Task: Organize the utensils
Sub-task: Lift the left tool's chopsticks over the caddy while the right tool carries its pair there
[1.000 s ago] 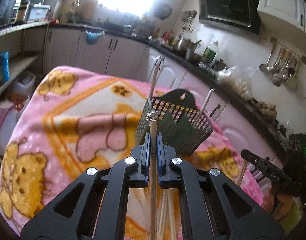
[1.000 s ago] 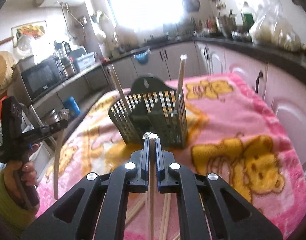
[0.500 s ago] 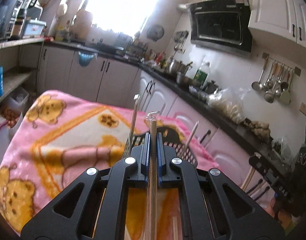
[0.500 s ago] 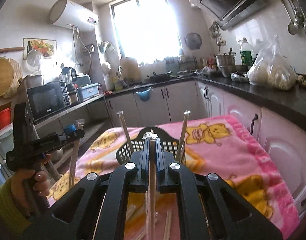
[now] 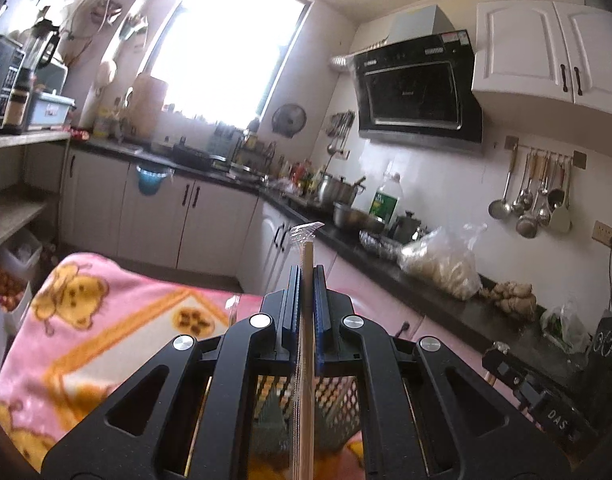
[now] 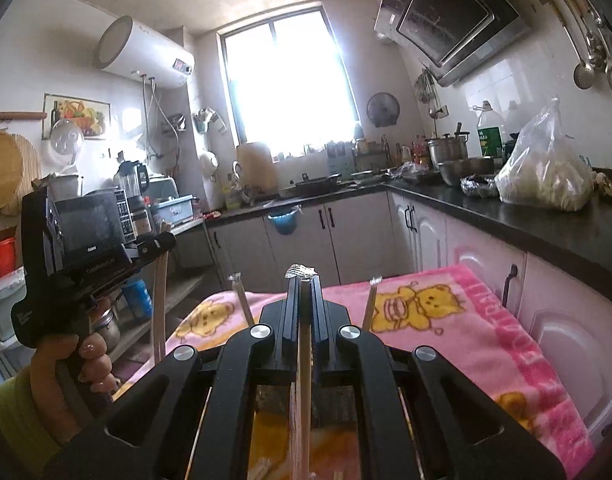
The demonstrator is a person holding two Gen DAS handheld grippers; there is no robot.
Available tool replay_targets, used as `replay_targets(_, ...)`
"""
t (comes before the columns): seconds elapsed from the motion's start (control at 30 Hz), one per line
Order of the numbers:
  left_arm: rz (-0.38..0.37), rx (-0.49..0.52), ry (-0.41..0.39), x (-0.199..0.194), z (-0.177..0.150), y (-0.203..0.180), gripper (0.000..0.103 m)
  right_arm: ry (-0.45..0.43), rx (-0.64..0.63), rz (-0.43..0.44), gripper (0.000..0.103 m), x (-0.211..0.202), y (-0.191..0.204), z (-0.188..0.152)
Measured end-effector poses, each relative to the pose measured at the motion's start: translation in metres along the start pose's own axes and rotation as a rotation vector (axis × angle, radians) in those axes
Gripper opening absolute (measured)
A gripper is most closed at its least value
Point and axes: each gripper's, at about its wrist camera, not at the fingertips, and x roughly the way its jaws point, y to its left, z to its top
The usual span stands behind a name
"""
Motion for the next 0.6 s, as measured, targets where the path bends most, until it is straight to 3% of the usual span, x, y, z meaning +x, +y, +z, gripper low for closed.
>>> replay_targets(0.6, 0.058, 0.053, -0.15, 0.054, 0.028, 0.001, 0.001, -0.117, 0.01, -0.038, 0.005, 0.049, -0.014, 0.04)
